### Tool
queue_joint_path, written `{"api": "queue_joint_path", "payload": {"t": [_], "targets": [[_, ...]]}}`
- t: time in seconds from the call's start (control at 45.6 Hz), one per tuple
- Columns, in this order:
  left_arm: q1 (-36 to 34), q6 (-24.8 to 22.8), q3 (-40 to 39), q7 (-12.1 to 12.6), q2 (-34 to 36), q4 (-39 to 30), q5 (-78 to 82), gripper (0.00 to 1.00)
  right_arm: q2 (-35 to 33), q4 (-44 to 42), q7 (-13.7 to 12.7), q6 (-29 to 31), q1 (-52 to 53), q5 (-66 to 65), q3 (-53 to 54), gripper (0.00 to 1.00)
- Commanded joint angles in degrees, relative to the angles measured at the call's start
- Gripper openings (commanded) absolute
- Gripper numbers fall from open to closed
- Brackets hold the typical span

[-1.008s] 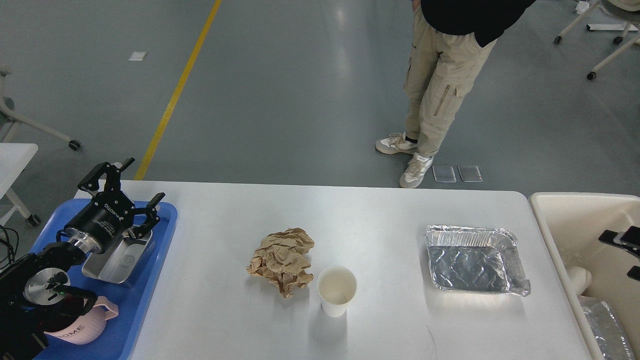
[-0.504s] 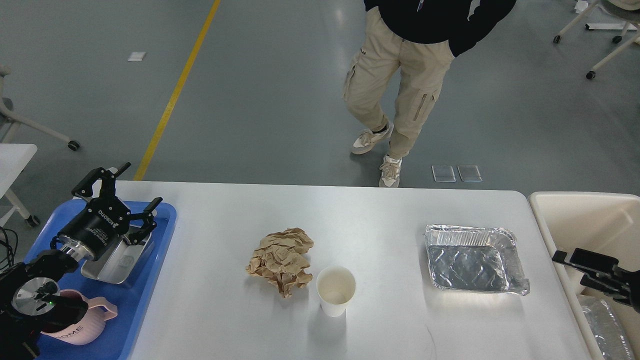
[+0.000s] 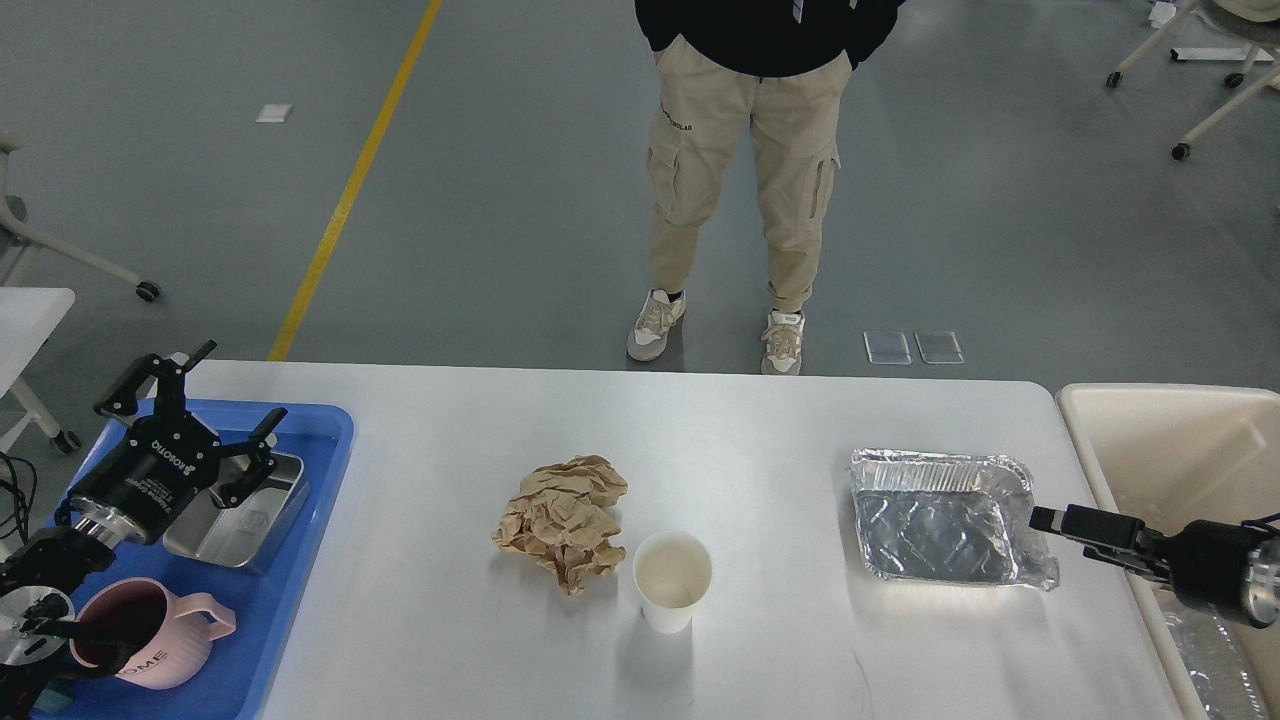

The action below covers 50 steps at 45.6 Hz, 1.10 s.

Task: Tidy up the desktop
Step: 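Reach the right gripper to the foil tray's near edge and grasp it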

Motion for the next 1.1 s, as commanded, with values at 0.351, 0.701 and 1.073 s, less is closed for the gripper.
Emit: {"api": "queue_joint_path", "payload": {"t": [0.351, 0.701, 1.073], "targets": [[3.2, -6.9, -5.1, 0.0, 0.5, -0.2, 0.0, 0.97, 5.5, -10.2, 0.0, 0.7, 1.8, 0.8, -2.8, 1.0], [3.6, -7.5, -5.5, 0.0, 0.2, -0.5, -0.1, 0.97, 8.6, -14.4, 0.1, 1.4, 1.8, 2.4, -3.7, 1.0], [5.6, -8.7, -7.6, 0.0, 0.2, -0.7, -0.1, 0.97, 12.1, -15.7, 1.8, 1.3, 3.6, 2.4, -6.6, 1.0]]}}
